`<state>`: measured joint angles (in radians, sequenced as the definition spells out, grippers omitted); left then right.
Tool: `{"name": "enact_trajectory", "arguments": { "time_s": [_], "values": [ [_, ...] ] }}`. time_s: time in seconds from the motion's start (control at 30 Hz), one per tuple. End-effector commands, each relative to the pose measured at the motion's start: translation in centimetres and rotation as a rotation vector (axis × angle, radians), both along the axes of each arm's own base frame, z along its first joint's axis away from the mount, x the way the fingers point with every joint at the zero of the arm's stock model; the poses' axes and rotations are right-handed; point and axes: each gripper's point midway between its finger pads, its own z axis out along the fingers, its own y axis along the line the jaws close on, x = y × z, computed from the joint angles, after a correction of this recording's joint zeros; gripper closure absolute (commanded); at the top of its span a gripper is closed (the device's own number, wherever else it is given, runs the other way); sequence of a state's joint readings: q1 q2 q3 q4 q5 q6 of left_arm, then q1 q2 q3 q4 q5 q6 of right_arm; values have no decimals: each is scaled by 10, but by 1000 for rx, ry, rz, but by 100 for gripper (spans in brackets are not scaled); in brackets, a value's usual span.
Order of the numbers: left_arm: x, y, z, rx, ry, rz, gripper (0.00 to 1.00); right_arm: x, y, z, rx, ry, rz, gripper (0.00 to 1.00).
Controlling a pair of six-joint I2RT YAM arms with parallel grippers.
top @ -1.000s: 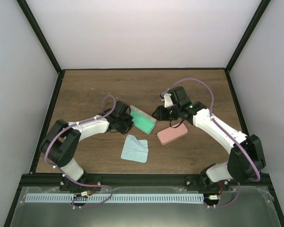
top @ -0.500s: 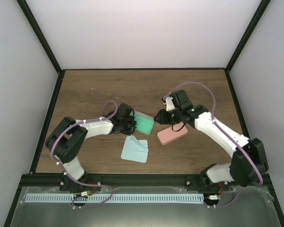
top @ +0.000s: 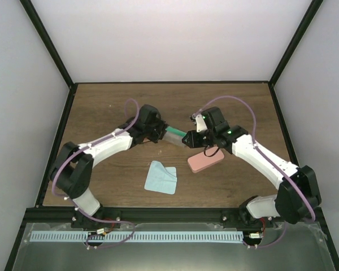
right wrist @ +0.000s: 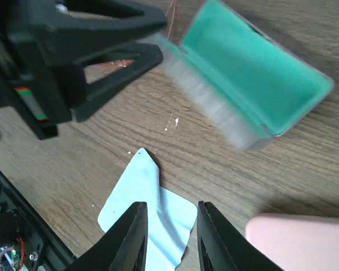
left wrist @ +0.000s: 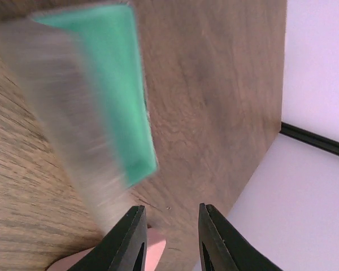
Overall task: Organize the sunglasses
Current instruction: Adjust the sunglasses case at the center of the board.
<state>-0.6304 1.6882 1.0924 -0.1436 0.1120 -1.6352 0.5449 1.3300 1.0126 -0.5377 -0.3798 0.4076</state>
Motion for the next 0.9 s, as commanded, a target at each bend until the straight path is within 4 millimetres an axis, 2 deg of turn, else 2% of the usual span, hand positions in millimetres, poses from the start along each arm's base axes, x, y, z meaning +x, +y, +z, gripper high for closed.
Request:
{"name": "enact_trajectory", "arguments": {
  "time_s": [0.0,0.1,0.2,0.27,0.37,0.43,0.57,0.67,0.73,0.87],
  "values": [
    [-15,35,-12,143,5,-66,72,9,23,13,-29,-119,72,74],
    [-35,54,-34,161,68,-81,72,9,33,8,-41,-119,93,74],
    [-54,69,-53,171,105,-70,72,15,33,-13,-77,-82,65,74],
    [-63,77,-59,173,120,-60,72,23,34,-17,-90,-73,46,74],
    [-62,86,-52,190,85,-51,72,40,38,-8,-74,-79,10,73],
    [-56,91,-40,214,36,-55,72,56,37,-4,-77,-77,-28,62],
    [-50,93,-23,262,-25,-91,70,84,39,-7,-107,-83,-66,50],
    [-52,93,-20,268,-41,-114,69,99,48,-15,-113,-73,-60,49],
    [-56,94,-23,270,-31,-122,69,105,53,-28,-129,-38,-51,52],
    [-66,99,-29,274,-15,-134,69,99,57,-49,-124,15,-30,57]
  ]
}}
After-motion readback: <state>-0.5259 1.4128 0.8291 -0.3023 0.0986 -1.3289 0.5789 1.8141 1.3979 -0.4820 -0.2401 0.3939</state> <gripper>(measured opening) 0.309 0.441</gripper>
